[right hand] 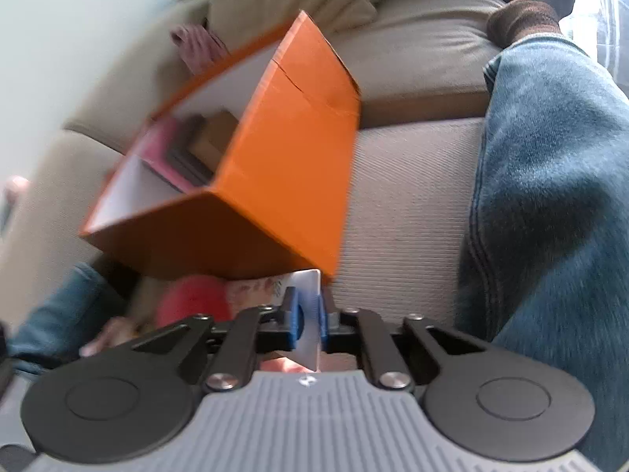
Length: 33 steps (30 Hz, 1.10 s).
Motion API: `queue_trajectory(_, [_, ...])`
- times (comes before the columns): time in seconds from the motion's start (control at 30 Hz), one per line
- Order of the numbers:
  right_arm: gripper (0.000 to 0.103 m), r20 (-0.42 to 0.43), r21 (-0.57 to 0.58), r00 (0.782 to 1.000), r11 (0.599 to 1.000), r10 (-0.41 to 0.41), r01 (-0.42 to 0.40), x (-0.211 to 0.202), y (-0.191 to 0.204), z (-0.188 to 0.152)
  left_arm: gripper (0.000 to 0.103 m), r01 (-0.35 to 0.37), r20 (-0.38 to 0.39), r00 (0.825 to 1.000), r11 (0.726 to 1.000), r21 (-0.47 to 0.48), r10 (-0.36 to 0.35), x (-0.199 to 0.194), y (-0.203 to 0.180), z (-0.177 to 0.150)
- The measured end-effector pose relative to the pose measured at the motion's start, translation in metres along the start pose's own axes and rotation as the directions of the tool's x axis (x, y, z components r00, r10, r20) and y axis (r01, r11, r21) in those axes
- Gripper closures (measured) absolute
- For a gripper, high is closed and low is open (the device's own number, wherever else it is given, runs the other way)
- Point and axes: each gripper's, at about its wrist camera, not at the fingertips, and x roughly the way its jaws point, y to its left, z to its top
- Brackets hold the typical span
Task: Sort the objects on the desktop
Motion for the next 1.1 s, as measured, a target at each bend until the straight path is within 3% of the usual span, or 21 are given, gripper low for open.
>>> queue_trajectory(0.17, [0.103, 0.062, -0.039, 0.998, 0.999, 0.023, -0.02, -0.026, 0.027, -0.002, 0.103, -0.028, 0.113, 0.993, 1.0, -0.012, 0.03, -0.024, 0.002, -0.002])
queue_trajectory(0.33, [0.103, 0.126, -0.151, 0.991, 0.986, -0.046, 0.065, -0.043, 0.064, 0.0, 0.103, -0.045, 0.213, 0.976, 0.999, -0.021, 0.048, -0.048, 0.0, -0.002])
queue_trajectory(0.53, [0.103, 0.158, -0.214, 0.987, 0.974, -0.041, 0.074, -0.067, 0.091, 0.008, 0.103, -0.059, 0.344, 0.937, 0.998, -0.033, 0.067, -0.094, 0.005, -0.002])
queue_trajectory(0.83, [0.103, 0.207, -0.272, 0.978, 0.962, 0.039, 0.019, -0.093, 0.132, 0.045, 0.103, -0.1, 0.516, 0.848, 0.993, -0.064, 0.119, -0.162, 0.019, 0.02])
queue_trajectory(1.0, [0.103, 0.238, -0.309, 0.97, 0.95, 0.044, 0.033, -0.078, 0.156, 0.081, 0.103, -0.157, 0.582, 0.79, 0.981, -0.115, 0.195, -0.192, 0.038, 0.043])
queue_trajectory(1.1, [0.103, 0.225, -0.305, 0.974, 0.952, 0.033, 0.038, -0.05, 0.16, 0.102, 0.103, -0.186, 0.601, 0.764, 0.972, -0.144, 0.235, -0.198, 0.051, 0.059])
